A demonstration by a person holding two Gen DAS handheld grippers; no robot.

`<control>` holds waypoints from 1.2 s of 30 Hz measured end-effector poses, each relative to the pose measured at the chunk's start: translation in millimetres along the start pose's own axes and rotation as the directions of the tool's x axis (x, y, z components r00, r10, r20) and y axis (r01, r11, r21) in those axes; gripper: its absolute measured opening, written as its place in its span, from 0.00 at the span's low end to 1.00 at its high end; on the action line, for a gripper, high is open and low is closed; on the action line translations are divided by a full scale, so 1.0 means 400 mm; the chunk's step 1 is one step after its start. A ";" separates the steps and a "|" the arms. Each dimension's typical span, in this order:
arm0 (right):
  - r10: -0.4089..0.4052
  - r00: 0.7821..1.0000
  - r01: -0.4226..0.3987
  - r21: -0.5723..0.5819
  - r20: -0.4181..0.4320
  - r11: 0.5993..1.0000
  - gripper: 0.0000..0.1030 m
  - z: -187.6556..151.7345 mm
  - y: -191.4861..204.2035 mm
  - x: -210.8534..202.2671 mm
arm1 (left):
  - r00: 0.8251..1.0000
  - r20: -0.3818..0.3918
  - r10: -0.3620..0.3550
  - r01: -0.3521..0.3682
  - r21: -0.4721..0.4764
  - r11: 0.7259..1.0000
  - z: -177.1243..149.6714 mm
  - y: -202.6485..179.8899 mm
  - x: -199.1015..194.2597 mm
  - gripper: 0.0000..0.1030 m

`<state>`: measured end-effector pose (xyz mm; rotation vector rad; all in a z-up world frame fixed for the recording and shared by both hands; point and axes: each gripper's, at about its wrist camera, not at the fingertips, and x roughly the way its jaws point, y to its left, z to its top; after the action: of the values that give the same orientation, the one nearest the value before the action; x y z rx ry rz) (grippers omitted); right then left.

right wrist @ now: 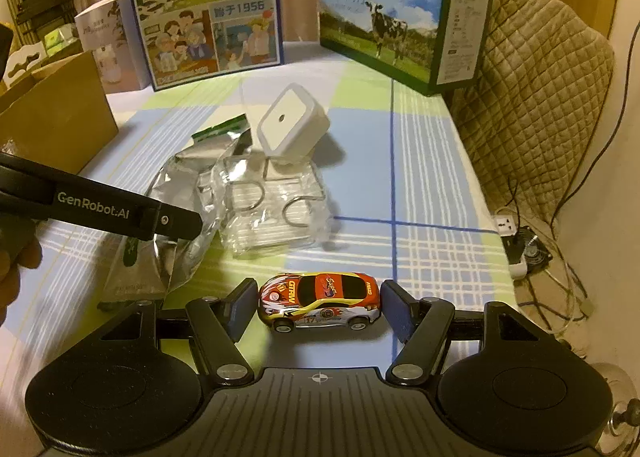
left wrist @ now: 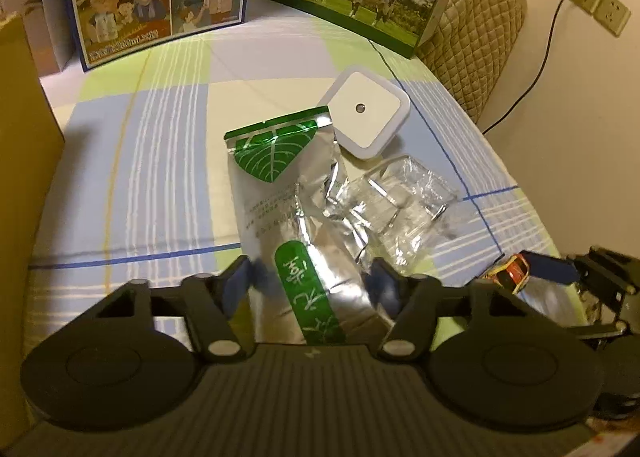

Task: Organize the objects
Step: 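Grasp the silver-green snack bag with the left tool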

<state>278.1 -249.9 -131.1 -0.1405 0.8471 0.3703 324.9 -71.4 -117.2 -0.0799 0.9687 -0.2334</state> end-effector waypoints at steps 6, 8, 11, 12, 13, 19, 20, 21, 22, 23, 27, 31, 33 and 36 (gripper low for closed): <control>0.024 1.000 -0.024 0.014 0.006 1.000 0.62 0.001 0.004 -0.012 | 0.999 -0.024 0.040 -0.040 0.009 0.999 -0.070 0.007 -0.070 0.48; 0.029 1.000 -0.029 0.021 0.008 0.999 0.62 0.004 0.009 -0.023 | 0.998 -0.039 0.048 -0.048 0.001 0.999 -0.110 0.011 -0.105 0.48; 0.037 0.999 -0.037 0.049 0.010 0.998 0.62 0.006 0.020 -0.051 | 0.997 -0.058 0.051 -0.052 -0.030 0.998 -0.173 0.018 -0.160 0.48; 0.042 0.999 -0.043 0.063 0.011 0.997 0.62 0.005 0.024 -0.062 | 0.997 -0.065 0.051 -0.053 -0.036 0.998 -0.191 0.019 -0.177 0.49; 0.049 0.999 -0.050 0.075 0.013 0.996 0.62 0.004 0.028 -0.074 | 0.996 -0.076 0.051 -0.054 -0.038 0.998 -0.210 0.020 -0.194 0.49; 0.083 0.997 -0.083 0.144 0.008 0.986 0.62 -0.031 0.047 -0.129 | 0.993 -0.090 0.081 -0.082 -0.008 0.997 -0.202 0.027 -0.231 0.74; 0.082 0.997 -0.083 0.147 0.009 0.986 0.62 -0.034 0.049 -0.135 | 0.992 -0.092 0.085 -0.085 0.004 0.996 -0.192 0.025 -0.226 0.75; 0.081 0.997 -0.082 0.146 0.011 0.986 0.62 -0.037 0.052 -0.139 | 0.991 -0.104 0.089 -0.087 0.023 0.996 -0.183 0.023 -0.217 0.78; 0.079 0.997 -0.080 0.146 0.012 0.986 0.62 -0.039 0.054 -0.140 | 0.989 -0.116 0.091 -0.087 0.042 0.995 -0.173 0.018 -0.204 0.78; 0.077 0.997 -0.078 0.148 0.011 0.986 0.62 -0.039 0.053 -0.140 | 0.988 -0.127 0.087 -0.079 0.064 0.995 -0.165 0.011 -0.191 0.78; 0.069 0.998 -0.068 0.179 0.001 0.982 0.62 -0.041 0.038 -0.128 | 0.981 -0.171 0.090 -0.064 0.151 0.986 -0.160 -0.019 -0.145 0.78; 0.074 0.997 -0.071 0.180 -0.005 0.981 0.62 -0.040 0.034 -0.120 | 0.971 -0.207 0.122 -0.075 0.218 0.973 -0.168 -0.028 -0.111 0.75; 0.078 0.997 -0.076 0.179 -0.005 0.981 0.62 -0.039 0.036 -0.118 | 0.970 -0.216 0.108 -0.060 0.220 0.974 -0.169 -0.020 -0.109 0.75; 0.081 0.997 -0.081 0.177 0.004 0.981 0.62 -0.035 0.043 -0.117 | 0.969 -0.228 0.095 -0.040 0.236 0.971 -0.166 -0.015 -0.107 0.74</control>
<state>233.5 -250.3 -104.6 0.0587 0.8870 0.3694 246.1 -64.8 -119.3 0.1977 1.1744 -0.2948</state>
